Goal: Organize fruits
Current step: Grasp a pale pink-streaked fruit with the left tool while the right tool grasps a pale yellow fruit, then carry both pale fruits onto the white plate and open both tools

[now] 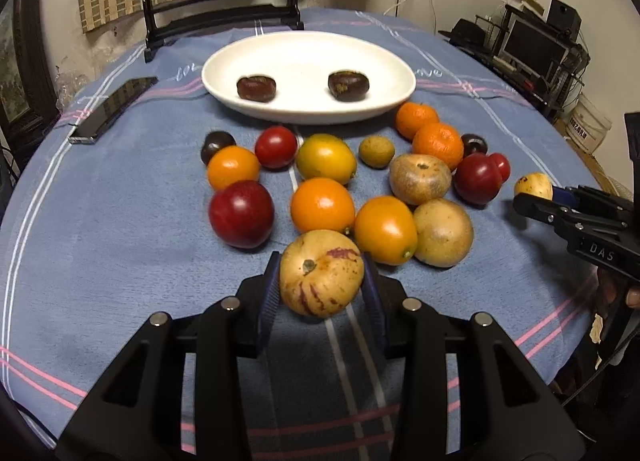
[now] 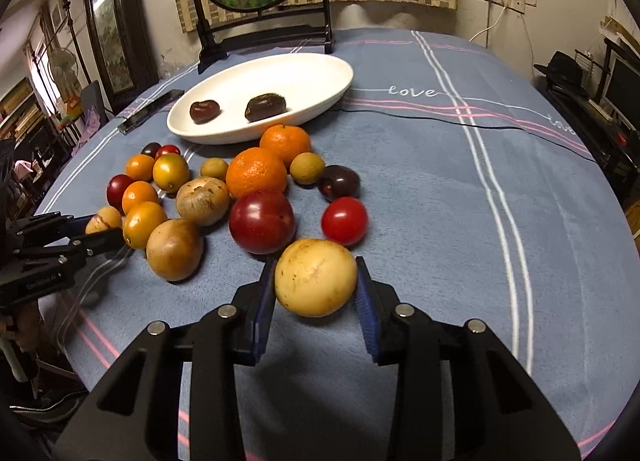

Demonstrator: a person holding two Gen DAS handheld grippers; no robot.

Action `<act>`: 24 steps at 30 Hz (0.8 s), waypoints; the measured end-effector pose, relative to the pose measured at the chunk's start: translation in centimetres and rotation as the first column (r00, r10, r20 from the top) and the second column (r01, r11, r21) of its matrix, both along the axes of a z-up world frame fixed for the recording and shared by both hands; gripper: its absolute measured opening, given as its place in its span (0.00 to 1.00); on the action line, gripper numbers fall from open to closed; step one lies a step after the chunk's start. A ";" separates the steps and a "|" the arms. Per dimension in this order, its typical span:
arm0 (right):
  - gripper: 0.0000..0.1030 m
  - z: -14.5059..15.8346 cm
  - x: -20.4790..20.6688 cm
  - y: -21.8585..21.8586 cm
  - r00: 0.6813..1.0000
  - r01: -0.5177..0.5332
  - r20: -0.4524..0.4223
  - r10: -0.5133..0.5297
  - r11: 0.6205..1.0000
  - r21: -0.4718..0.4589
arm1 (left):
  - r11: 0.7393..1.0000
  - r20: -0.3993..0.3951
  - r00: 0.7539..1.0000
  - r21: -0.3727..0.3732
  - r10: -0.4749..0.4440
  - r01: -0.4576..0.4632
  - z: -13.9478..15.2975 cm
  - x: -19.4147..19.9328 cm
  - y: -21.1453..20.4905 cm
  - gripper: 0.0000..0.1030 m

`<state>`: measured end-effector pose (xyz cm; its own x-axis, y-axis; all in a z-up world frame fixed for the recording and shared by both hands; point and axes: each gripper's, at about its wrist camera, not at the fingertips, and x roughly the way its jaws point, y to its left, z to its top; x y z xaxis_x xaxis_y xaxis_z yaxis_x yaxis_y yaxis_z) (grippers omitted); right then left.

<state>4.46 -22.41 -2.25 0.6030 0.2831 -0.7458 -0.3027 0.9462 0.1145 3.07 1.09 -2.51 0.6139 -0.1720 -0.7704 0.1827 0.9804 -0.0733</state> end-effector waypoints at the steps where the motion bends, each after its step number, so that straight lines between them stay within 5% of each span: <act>1: 0.37 0.3 -0.2 -0.2 1.000 0.002 0.007 -0.002 1.000 0.003 | 1.000 0.010 1.000 -0.002 -0.002 0.002 0.3 -0.2 0.1 0.38; 11: 0.37 3.2 -0.6 1.3 0.994 -0.065 0.085 0.061 0.997 0.038 | 0.999 0.073 0.997 -0.009 -0.030 0.031 3.5 0.4 0.1 0.38; 24: 0.37 8.1 5.5 5.2 0.976 -0.127 0.179 0.121 0.992 0.023 | 1.000 0.123 0.992 0.010 -0.018 0.017 6.6 8.7 0.1 0.38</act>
